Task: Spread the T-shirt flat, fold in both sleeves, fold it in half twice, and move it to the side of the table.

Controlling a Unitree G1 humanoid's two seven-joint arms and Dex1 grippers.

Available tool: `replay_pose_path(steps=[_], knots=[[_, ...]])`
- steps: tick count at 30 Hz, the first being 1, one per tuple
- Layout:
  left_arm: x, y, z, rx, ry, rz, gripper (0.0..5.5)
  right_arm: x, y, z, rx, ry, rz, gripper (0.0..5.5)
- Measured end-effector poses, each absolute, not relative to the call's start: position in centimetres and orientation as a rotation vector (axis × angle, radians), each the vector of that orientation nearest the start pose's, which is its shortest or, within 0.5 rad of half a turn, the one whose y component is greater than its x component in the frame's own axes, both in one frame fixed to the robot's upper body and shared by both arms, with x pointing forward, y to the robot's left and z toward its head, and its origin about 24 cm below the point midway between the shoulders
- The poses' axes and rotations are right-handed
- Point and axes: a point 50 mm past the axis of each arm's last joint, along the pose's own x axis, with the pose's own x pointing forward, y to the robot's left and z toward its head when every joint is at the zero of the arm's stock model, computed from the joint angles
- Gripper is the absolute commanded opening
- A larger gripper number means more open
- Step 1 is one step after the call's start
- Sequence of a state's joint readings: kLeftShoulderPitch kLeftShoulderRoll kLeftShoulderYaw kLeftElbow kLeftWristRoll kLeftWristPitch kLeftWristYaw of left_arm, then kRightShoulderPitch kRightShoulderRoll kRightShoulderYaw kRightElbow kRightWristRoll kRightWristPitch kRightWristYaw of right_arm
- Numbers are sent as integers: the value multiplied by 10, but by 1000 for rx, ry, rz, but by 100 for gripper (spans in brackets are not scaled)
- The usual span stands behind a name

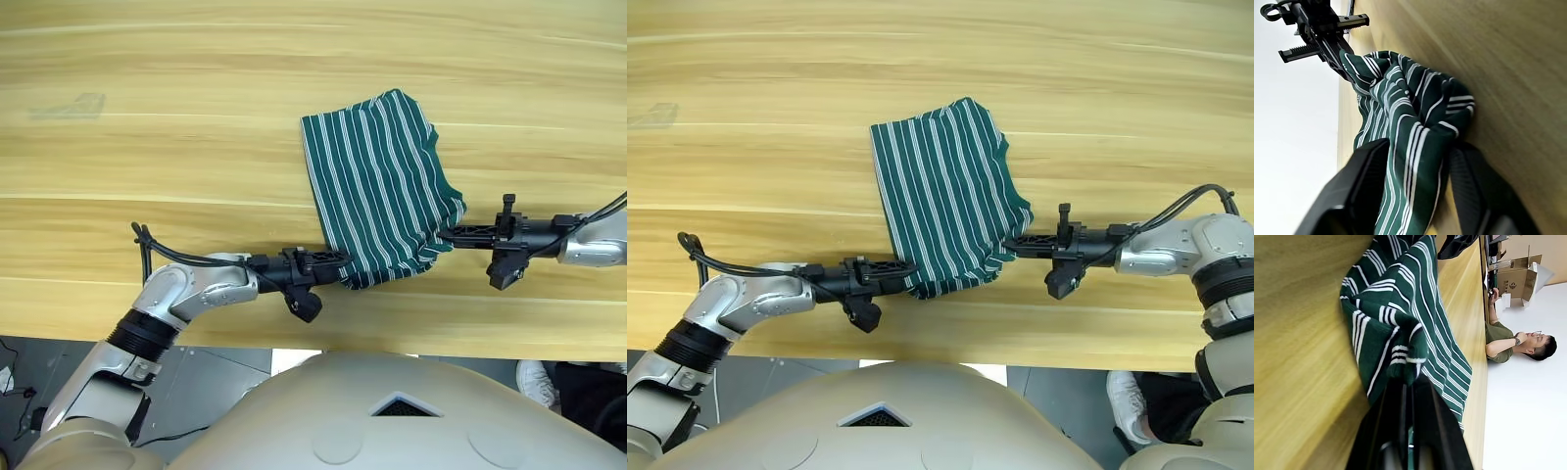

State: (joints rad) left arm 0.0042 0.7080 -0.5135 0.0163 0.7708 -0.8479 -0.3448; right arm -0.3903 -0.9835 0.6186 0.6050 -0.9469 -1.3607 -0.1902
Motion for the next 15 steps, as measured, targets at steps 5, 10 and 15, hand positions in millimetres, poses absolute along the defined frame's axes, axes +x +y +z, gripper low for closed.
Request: replay_pose_path(steps=[5,10,15], knots=[[163,130,17,1275,-494,-1430,86,206,-234,38,-1301,-533,1446,0],[164,130,20,1284,-508,-1422,33,205,-237,35,-1303,-510,1443,0],[162,151,27,1274,-400,-1383,0,205,-244,33,-1272,-429,1412,0]])
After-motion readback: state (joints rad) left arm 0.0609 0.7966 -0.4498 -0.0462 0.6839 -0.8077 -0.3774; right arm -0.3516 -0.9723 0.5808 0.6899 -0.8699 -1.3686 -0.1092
